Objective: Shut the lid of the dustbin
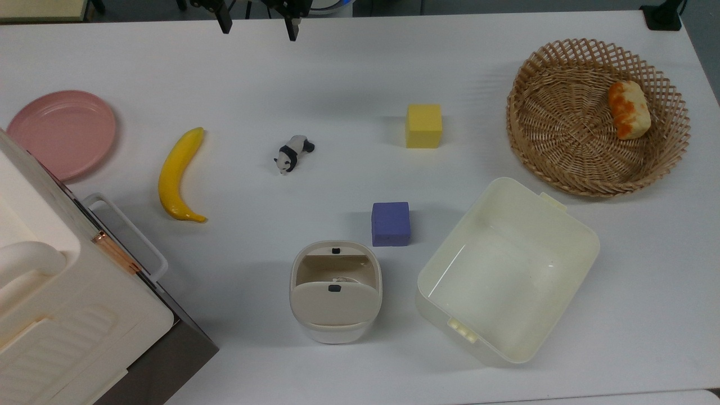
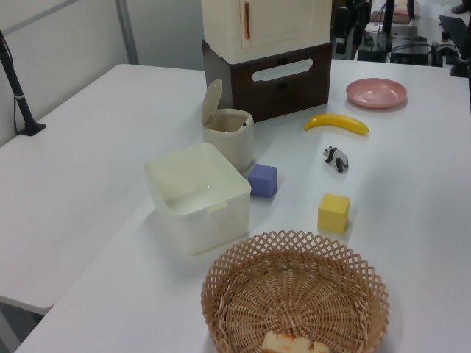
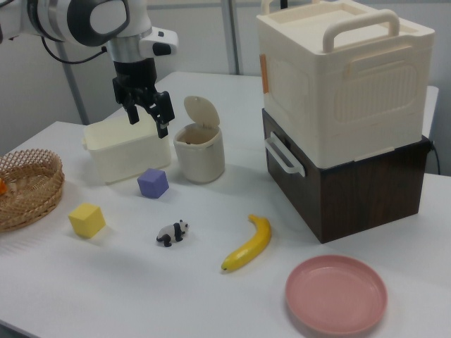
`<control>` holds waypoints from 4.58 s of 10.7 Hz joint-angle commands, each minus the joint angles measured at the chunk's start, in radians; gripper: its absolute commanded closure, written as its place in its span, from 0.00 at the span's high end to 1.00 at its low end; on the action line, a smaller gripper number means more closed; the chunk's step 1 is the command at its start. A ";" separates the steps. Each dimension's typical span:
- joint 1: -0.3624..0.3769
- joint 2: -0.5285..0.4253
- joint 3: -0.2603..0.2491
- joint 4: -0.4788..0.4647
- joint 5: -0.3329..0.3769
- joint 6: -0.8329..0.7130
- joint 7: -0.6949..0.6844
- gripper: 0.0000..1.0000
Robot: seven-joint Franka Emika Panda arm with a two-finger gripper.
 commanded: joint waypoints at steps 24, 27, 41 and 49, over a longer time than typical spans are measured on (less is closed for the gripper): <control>0.032 0.021 -0.013 0.020 0.006 -0.006 -0.038 1.00; 0.034 0.023 -0.013 0.020 0.011 -0.005 -0.035 1.00; 0.054 0.035 -0.011 0.016 0.055 -0.002 -0.046 0.20; 0.136 0.203 0.004 0.013 0.043 0.589 0.018 0.15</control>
